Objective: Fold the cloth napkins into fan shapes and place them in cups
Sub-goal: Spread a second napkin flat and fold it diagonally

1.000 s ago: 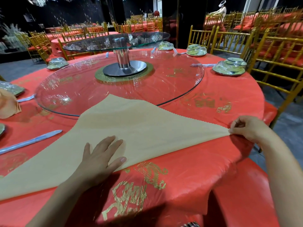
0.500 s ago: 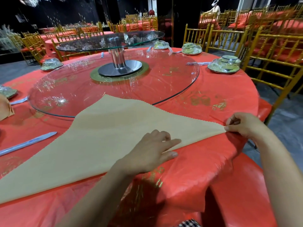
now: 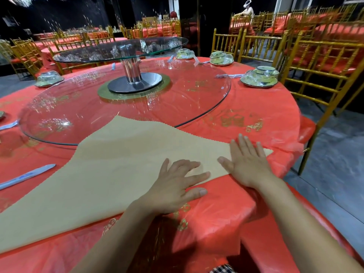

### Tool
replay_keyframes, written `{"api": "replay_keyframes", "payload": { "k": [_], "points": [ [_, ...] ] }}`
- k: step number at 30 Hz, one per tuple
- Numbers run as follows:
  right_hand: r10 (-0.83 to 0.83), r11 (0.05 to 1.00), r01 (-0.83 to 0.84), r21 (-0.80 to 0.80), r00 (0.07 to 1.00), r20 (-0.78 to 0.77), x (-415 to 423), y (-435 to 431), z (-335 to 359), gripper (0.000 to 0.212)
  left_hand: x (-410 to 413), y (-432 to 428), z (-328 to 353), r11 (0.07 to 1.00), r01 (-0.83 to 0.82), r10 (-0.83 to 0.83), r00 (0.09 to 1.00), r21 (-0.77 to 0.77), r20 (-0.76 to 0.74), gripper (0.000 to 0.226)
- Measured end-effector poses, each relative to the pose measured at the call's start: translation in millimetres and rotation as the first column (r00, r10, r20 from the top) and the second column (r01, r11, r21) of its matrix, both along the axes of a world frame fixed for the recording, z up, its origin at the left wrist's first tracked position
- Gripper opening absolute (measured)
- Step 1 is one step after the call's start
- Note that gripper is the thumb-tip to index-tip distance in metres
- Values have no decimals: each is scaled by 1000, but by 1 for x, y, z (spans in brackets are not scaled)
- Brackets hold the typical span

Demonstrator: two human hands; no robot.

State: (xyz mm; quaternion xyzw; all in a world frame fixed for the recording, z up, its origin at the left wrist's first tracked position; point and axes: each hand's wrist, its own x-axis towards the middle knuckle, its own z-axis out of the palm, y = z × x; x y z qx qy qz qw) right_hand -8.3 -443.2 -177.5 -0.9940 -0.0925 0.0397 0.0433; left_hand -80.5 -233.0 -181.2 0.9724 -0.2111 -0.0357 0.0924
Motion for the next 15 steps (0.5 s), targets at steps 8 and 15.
{"api": "replay_keyframes", "payload": {
  "k": [8,15],
  "points": [
    [-322,947,317,-56,935,-149,19,-59,6,96,-2,1,1,999,-1,1,1000,-35,-14,85],
    [-141,990,139,24,983,119,9,-21,23,84,-3,0,2,999,0,0,1000,-43,-6,80]
  ]
}}
